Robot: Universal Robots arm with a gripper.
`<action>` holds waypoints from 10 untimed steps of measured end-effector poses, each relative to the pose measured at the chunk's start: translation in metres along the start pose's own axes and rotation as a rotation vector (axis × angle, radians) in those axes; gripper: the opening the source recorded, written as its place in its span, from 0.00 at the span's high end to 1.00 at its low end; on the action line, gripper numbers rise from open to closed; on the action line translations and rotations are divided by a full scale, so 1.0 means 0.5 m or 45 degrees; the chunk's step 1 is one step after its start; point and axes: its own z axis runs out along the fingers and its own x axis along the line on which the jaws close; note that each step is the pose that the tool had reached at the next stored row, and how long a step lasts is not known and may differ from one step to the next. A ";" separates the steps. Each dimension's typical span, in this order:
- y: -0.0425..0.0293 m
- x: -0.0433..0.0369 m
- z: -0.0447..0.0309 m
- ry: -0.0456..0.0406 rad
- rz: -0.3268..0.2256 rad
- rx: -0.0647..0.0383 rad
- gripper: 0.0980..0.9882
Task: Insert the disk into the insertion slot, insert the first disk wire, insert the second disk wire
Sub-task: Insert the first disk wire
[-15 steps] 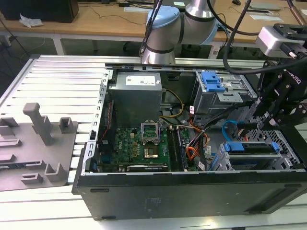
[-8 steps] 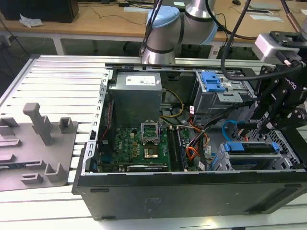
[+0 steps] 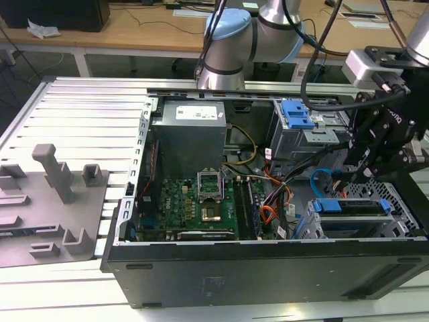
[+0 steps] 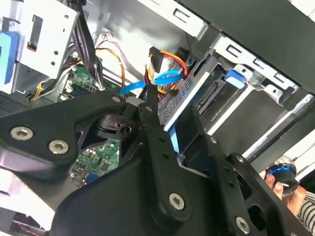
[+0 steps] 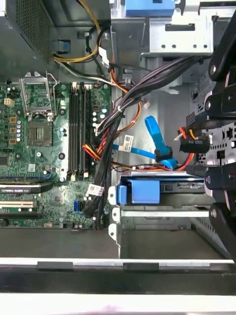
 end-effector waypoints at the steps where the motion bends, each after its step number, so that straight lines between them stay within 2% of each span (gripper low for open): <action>1: 0.002 0.000 0.004 0.006 0.000 0.000 0.63; 2: 0.003 0.000 0.008 0.010 0.001 0.000 0.63; 6: 0.003 0.002 0.021 0.011 0.002 0.000 0.63; 8: 0.003 0.002 0.021 0.016 0.002 0.000 0.63; 10: 0.003 0.002 0.021 0.016 0.002 0.000 0.66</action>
